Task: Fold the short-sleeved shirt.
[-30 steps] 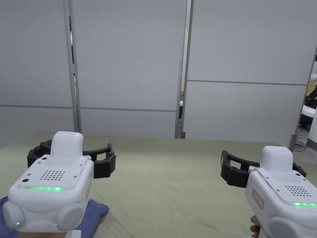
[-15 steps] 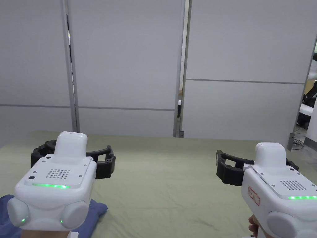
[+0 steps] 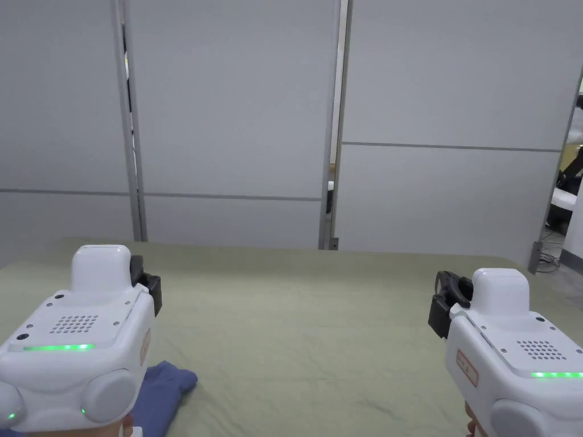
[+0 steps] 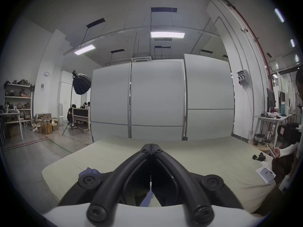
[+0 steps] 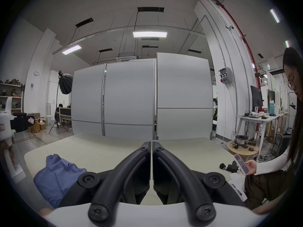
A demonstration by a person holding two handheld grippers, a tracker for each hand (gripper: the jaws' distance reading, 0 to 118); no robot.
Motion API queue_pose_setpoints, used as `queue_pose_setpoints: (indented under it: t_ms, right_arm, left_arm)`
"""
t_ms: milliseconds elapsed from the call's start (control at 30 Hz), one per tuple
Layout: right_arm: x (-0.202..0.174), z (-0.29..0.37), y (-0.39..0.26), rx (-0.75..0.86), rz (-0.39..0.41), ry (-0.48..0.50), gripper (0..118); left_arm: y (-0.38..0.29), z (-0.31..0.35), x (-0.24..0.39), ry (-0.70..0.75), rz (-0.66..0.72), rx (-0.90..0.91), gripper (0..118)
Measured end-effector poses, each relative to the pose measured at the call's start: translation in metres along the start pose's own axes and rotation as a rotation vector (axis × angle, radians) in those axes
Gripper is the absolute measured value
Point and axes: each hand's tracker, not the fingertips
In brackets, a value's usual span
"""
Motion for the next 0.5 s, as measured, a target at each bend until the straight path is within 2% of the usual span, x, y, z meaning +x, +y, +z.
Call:
queue_pose_setpoints:
  t_ms: [100, 267, 500]
  right_arm:
    - [-0.001, -0.002, 0.000, -0.006, 0.002, -0.002, 4]
    - [-0.017, -0.009, 0.003, -0.009, -0.010, 0.045, 4]
    - [-0.081, -0.037, 0.010, -0.006, -0.027, 0.213, 4]
  left_arm:
    - [0.002, 0.000, -0.001, 0.012, -0.050, -0.008, 0]
    - [0.007, 0.008, -0.017, 0.034, -0.042, 0.000, 0]
    - [0.014, 0.033, -0.079, 0.199, -0.052, -0.011, 0]
